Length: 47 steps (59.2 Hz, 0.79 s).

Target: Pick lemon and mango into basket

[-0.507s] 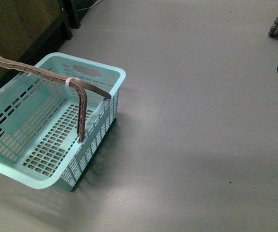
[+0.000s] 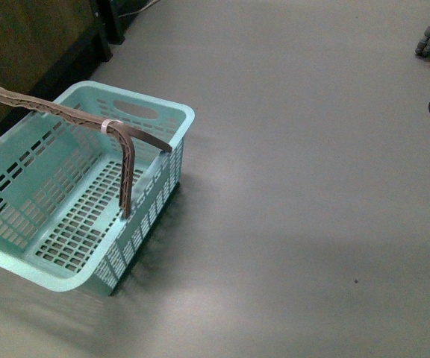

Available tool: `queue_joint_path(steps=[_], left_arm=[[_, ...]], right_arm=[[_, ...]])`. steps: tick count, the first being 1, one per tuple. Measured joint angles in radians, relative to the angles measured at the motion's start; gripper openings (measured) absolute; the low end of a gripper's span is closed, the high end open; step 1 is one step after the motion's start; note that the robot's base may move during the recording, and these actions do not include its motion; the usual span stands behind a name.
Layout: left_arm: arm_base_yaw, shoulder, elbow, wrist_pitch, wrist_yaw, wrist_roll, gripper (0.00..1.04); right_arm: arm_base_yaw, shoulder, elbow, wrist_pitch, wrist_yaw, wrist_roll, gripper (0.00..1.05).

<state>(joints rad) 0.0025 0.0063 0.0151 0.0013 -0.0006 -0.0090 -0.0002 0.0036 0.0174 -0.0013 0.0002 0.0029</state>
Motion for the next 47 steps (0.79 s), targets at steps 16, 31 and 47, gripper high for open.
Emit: queue_joint_path(steps=[16,31,47], left_arm=[[0.002,0.031,0.026,-0.074,0.02,-0.066,0.98],[-0.037,0.287,0.218,-0.48,0.034,-0.736,0.98],[-0.066,0.706,0.315,-0.109,0.034,-0.966,0.98]], right_arm=[[0.0,0.0,0.0,0.0,0.0,0.0,0.96],[0.0,0.0,0.0,0.0,0.0,0.0,0.96],[0.0,0.0,0.0,0.0,0.0,0.0,0.96]])
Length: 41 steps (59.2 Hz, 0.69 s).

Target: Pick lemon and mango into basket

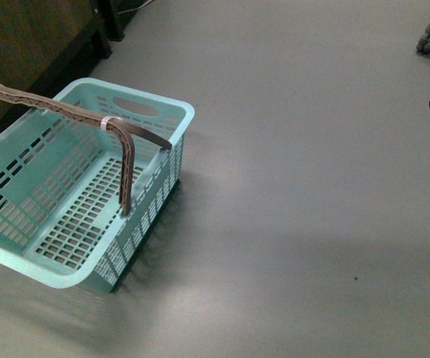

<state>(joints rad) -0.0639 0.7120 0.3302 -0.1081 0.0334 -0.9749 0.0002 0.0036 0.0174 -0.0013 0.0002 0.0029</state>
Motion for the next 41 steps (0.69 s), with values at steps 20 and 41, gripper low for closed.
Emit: queue_joint_path(steps=[20,41], left_arm=[[-0.002,0.609,0.149,0.368,-0.019,-0.118,0.98],[0.028,1.059,0.404,0.5,-0.006,-0.142,0.98]], right_arm=[[0.0,0.0,0.0,0.0,0.0,0.0,0.96],[0.0,0.0,0.0,0.0,0.0,0.0,0.96]])
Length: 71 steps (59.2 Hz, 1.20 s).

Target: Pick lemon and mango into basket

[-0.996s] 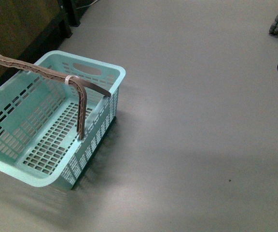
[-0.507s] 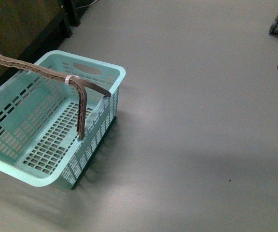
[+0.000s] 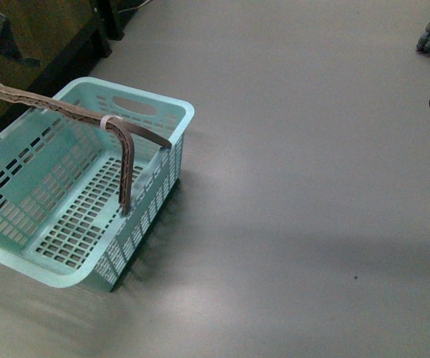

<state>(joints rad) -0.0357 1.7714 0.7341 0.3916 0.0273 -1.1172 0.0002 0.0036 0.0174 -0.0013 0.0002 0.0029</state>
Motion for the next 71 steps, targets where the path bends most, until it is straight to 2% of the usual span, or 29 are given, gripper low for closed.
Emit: queue_joint_path(steps=[25,36,40,48,66,71], left_arm=[[0.013,0.379,0.377,-0.028,0.01,0.005,0.98],[0.008,0.448,0.435,-0.035,0.003,0.007,0.98],[0.006,0.462,0.448,-0.043,-0.005,0.008,0.9],[-0.005,0.487,0.451,-0.08,-0.034,0.008,0.58],[-0.018,0.5,0.463,-0.118,-0.065,-0.075,0.14],[-0.017,0.497,0.46,-0.114,-0.055,-0.127,0.08]], right_arm=[[0.0,0.0,0.0,0.0,0.0,0.0,0.96],[0.0,0.0,0.0,0.0,0.0,0.0,0.96],[0.0,0.0,0.0,0.0,0.0,0.0,0.96],[0.0,0.0,0.0,0.0,0.0,0.0,0.96],[0.0,0.0,0.0,0.0,0.0,0.0,0.96],[0.0,0.0,0.0,0.0,0.0,0.0,0.96]])
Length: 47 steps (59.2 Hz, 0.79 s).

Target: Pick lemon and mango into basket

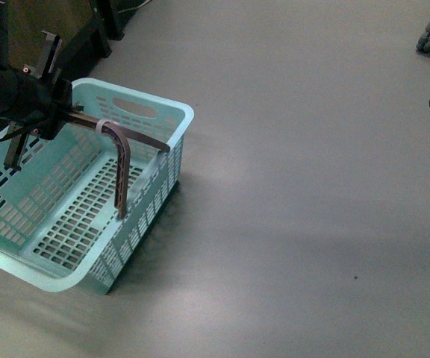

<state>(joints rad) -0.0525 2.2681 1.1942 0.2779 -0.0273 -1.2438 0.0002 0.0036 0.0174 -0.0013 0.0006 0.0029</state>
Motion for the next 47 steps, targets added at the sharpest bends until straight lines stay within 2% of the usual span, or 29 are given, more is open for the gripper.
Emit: queue_joint_path(steps=[11,20,33,47], left_arm=[[0.011,-0.03,-0.031,0.007,0.022,-0.009,0.08],[0.035,-0.143,-0.149,0.011,0.056,-0.017,0.08],[0.093,-0.451,-0.317,-0.027,0.098,-0.037,0.07],[0.18,-0.822,-0.412,-0.175,0.163,-0.051,0.07]], right_arm=[[0.0,0.0,0.0,0.0,0.0,0.0,0.96],[0.0,0.0,0.0,0.0,0.0,0.0,0.96],[0.0,0.0,0.0,0.0,0.0,0.0,0.96],[0.0,0.0,0.0,0.0,0.0,0.0,0.96]])
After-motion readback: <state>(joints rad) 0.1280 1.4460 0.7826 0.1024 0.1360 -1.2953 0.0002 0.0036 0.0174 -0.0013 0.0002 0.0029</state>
